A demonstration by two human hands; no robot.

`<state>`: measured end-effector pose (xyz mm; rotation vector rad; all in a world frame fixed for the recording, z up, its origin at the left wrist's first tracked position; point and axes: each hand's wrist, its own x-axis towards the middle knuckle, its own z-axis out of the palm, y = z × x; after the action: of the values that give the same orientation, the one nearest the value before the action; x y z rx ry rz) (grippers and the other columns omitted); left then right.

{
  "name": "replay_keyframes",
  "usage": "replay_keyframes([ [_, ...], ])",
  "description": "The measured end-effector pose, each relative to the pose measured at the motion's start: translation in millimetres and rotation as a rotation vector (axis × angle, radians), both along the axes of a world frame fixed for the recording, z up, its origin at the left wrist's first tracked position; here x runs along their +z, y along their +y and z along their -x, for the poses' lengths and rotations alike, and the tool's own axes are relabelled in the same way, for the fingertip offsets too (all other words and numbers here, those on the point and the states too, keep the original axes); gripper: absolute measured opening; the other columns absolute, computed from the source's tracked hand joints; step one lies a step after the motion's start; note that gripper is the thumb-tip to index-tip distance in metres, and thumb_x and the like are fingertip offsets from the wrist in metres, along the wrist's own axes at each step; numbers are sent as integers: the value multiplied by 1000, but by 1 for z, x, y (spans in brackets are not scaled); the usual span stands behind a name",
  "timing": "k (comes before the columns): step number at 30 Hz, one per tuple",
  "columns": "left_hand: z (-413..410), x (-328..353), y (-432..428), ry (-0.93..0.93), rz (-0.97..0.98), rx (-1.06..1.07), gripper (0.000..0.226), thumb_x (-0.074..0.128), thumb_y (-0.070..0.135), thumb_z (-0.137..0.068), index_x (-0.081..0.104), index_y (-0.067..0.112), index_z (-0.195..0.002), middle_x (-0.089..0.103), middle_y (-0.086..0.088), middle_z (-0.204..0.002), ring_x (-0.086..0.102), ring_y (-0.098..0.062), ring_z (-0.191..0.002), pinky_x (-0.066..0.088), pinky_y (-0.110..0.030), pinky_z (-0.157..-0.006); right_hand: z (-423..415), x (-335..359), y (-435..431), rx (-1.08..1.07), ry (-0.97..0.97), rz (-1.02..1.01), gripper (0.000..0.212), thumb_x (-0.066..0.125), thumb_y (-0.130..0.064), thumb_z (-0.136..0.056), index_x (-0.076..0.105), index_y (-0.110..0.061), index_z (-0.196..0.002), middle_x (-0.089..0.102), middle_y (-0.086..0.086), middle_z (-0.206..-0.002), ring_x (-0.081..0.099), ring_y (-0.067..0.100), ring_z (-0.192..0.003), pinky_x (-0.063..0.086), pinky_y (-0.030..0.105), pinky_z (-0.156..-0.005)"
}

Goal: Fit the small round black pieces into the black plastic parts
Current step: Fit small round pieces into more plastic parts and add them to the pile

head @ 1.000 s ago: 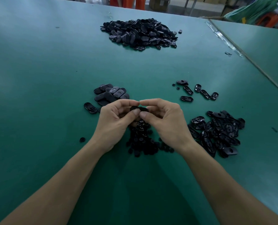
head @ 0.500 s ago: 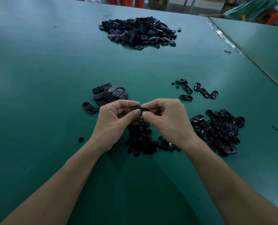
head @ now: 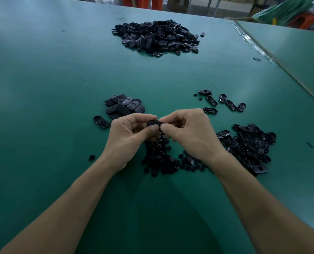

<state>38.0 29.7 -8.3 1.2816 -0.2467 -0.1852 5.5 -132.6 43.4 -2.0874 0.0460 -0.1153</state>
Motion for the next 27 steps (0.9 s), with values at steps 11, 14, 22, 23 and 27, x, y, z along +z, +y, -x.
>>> replay_keyframes([
  [11, -1, 1, 1, 49, 87, 17, 23, 74, 12, -73, 72, 10, -96, 76, -6, -76, 73, -13, -66, 56, -18, -63, 2, -2, 4, -47, -61, -7, 15, 77, -14, -83, 77, -21, -96, 73, -8, -77, 68, 0, -72, 51, 15, -71],
  [14, -2, 1, 1, 65, 108, 63, 23, 75, 12, -72, 71, 9, -94, 75, -6, -74, 73, -14, -65, 56, -19, -63, 6, -4, 13, -114, -234, 238, 18, 78, -20, -83, 76, -23, -100, 66, -9, -86, 62, -1, -76, 43, 6, -70],
  [22, -1, 2, 1, 65, 103, 91, 23, 75, 12, -73, 67, 6, -94, 75, -5, -76, 72, -14, -67, 57, -21, -64, 9, -10, 22, -67, -450, 484, 13, 71, -15, -90, 78, -10, -99, 60, 4, -86, 58, 22, -82, 53, 39, -71],
  [23, -1, 2, 0, 67, 103, 94, 22, 74, 11, -73, 67, 6, -93, 75, -5, -76, 72, -14, -67, 57, -20, -64, 9, -10, 23, -67, -443, 465, 12, 72, -14, -90, 78, -10, -99, 61, 4, -86, 59, 22, -81, 53, 39, -73],
  [27, -1, 1, 0, 68, 102, 83, 12, 70, 1, -81, 67, 5, -93, 76, -4, -78, 72, -12, -69, 57, -19, -67, 8, -10, 27, -79, -350, 376, 9, 69, -12, -89, 76, -14, -94, 66, 2, -89, 63, 18, -82, 54, 39, -77],
])
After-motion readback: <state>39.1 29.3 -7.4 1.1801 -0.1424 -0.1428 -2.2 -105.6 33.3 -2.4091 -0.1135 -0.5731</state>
